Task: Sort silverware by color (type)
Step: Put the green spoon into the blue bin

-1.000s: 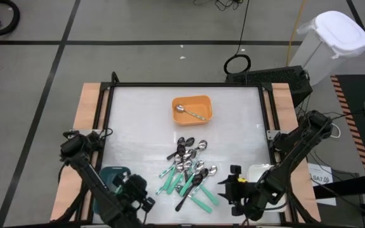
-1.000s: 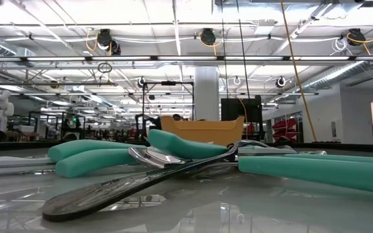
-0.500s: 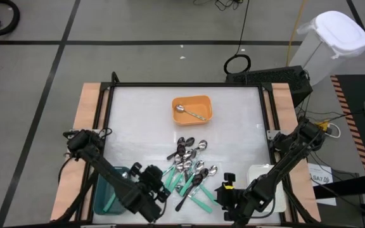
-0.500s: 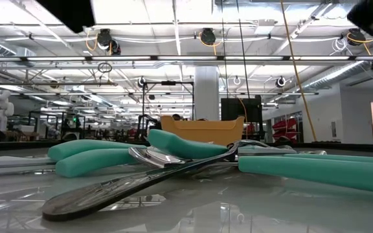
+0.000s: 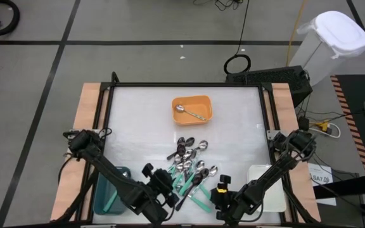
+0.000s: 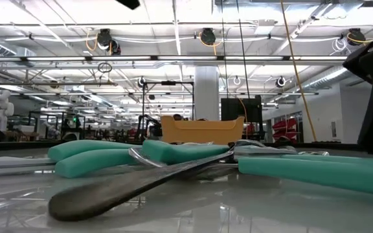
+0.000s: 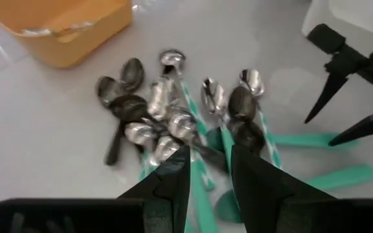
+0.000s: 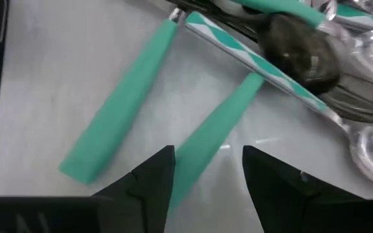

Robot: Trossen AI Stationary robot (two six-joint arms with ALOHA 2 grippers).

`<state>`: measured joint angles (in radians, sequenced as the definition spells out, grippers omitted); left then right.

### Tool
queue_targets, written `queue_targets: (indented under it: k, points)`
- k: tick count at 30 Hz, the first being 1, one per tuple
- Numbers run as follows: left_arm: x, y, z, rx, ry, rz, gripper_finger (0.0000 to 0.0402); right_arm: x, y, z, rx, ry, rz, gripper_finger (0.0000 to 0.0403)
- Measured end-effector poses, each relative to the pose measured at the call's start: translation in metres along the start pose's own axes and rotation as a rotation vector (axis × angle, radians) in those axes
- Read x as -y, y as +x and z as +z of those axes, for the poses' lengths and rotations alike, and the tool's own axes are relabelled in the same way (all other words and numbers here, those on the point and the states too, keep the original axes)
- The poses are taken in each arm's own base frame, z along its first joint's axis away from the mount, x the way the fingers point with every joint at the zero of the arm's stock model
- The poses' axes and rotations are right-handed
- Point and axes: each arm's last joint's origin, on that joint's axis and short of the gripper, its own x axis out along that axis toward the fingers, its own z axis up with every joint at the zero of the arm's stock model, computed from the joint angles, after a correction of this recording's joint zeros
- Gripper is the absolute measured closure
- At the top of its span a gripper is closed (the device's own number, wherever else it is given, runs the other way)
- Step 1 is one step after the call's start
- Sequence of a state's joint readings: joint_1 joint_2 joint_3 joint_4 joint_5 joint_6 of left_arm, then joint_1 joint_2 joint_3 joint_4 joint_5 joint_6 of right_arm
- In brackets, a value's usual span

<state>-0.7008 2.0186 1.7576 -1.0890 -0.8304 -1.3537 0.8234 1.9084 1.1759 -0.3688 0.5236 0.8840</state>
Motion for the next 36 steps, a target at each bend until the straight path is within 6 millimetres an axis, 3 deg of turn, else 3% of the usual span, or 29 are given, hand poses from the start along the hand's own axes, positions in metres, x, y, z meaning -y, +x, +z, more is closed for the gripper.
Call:
queue_targets:
  k: [10, 16, 26, 36]
  points:
    - [0.014, 0.029, -0.029, -0.085, 0.051, 0.019, 0.0288, -0.001, 0.01, -0.006, -0.021, 0.051, -0.021, 0.0225]
    - [0.017, 0.029, -0.031, -0.104, 0.026, -0.001, 0.0288, 0.001, 0.011, -0.006, -0.042, 0.082, -0.021, 0.0236]
    - [0.032, 0.026, -0.03, -0.074, 0.056, -0.126, 0.0288, 0.002, 0.012, -0.006, -0.064, 0.107, -0.016, 0.033]
    - [0.032, 0.026, -0.03, -0.074, 0.058, -0.124, 0.0288, 0.005, 0.012, -0.003, -0.046, 0.086, -0.041, 0.033]
